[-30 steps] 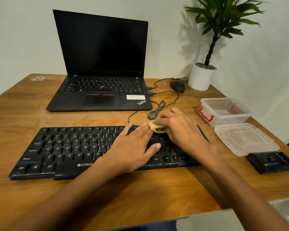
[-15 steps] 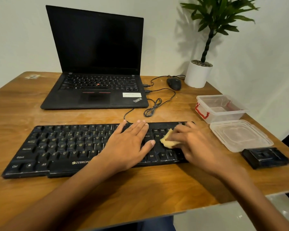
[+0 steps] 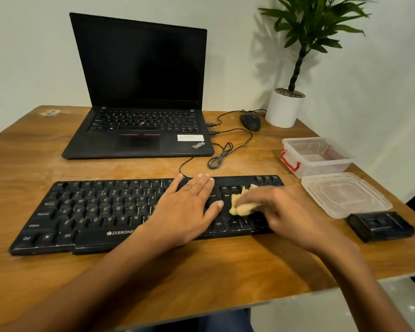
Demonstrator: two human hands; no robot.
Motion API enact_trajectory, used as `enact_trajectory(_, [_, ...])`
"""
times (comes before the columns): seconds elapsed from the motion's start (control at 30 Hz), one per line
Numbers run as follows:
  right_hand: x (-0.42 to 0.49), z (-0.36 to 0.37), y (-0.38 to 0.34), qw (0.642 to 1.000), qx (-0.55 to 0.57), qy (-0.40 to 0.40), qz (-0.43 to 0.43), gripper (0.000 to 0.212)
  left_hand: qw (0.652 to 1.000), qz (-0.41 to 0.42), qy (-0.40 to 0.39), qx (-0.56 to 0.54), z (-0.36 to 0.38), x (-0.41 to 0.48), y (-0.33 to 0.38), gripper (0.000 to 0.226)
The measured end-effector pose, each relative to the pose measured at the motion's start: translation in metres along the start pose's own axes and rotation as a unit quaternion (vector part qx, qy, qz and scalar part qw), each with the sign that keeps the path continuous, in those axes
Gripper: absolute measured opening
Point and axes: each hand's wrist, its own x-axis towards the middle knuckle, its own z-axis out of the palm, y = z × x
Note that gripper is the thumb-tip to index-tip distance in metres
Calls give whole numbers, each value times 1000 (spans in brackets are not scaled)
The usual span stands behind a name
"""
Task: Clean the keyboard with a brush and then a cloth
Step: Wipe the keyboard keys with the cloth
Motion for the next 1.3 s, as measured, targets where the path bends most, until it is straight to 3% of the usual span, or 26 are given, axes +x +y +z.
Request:
enact_trajectory(0.07, [10,5,2,998,-38,56,20,44,1000,0,4,-1,1,0,0,62])
enact_trajectory(0.17, [10,24,-4,986,-159,57,3,40,1000,0,10,2,1,0,-1,62])
enact_trajectory(0.27, [-6,20,-2,984,-172,47,-22,38,1000,0,7,6,1,0,-1,61])
enact_trajectory(0.47, [-1,5,2,980,-178,69,55,35,1000,2,9,4,1,0,-1,62])
enact_trajectory(0.57, [-7,19,-13,971,-237,38,21,27,1000,0,15,11,2,0,0,62])
enact_trajectory(0.67, [-22,16,-9,969,-241,44,-22,29,1000,-1,19,13,2,0,0,62])
enact_trajectory(0.77, [-18,2,6,977,-211,-8,-22,40,1000,2,24,17,4,-2,0,66])
enact_trajectory(0.9, [-6,5,8,976,-209,50,-14,37,1000,6,27,10,6,-1,-1,65])
enact_trajectory(1.07, [-26,10,18,968,-227,67,-82,49,1000,5,22,13,5,-1,-2,63])
enact_trajectory(1.2, [-1,6,16,972,-202,112,-53,39,1000,8,29,4,4,-1,-1,68])
enact_trajectory(1.3, [12,29,-3,972,-182,117,-90,39,999,9,37,-3,5,-1,-1,72])
